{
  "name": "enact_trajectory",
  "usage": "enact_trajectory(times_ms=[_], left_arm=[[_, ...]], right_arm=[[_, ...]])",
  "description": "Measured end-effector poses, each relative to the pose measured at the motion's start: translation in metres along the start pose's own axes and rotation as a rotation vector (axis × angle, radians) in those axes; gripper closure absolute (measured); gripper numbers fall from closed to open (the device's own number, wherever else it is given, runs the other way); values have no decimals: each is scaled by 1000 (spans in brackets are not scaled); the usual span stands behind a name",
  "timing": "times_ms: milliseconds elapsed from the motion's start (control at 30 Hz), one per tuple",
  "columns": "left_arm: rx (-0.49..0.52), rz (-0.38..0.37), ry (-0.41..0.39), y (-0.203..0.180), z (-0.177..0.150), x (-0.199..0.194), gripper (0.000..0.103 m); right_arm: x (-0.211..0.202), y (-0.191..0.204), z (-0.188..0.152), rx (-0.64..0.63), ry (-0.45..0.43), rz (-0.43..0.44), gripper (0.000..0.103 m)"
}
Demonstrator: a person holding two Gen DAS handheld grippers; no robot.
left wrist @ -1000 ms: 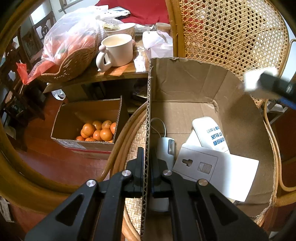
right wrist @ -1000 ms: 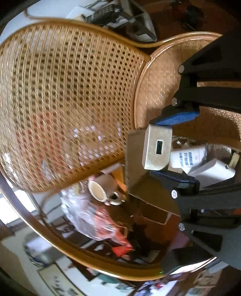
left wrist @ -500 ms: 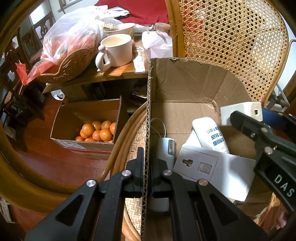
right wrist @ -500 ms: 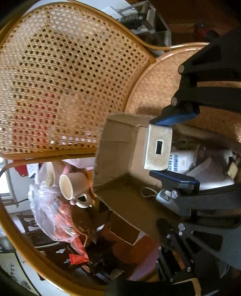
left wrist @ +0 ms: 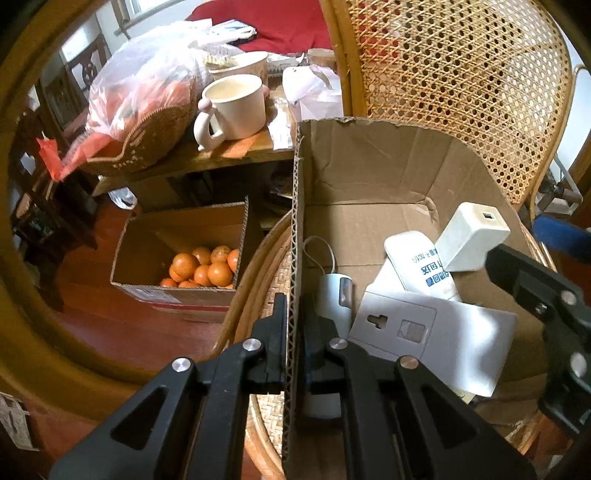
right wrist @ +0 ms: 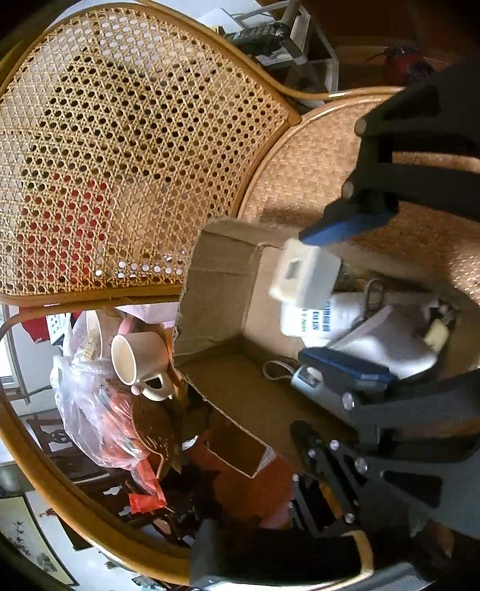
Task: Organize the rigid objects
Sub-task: 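Carry the charger cube into the box and open the right tool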
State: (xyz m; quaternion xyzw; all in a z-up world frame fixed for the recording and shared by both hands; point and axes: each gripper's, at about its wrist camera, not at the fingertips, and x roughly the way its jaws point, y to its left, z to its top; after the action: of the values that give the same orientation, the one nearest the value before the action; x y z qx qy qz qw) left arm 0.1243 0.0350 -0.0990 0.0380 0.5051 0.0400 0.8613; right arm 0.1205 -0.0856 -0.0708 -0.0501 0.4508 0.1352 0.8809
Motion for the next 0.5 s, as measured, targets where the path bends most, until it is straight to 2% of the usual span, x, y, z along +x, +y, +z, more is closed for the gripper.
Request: enact_trajectory(times_ms=[100,233,367,433,500], left_arm=[[-3,11,-26,-1,-1,-10,95],[-2,-15,-69,-1,-1,-25,93],[2,-24,-96,-2,-3,-36,90],[12,-19,-114,-4,-5,-43,88],[15,-8,-136,-5,-9,-51,83]], right_arm=[[-13,2,-3,-10,-24,4,31],[-27,-4,-5,7,-45,22,18],[-41,-19,-6,80,-47,27,16],[-49,-27,-9,110,-51,30,3],[-58,-33,-12,134,-67,31,0]])
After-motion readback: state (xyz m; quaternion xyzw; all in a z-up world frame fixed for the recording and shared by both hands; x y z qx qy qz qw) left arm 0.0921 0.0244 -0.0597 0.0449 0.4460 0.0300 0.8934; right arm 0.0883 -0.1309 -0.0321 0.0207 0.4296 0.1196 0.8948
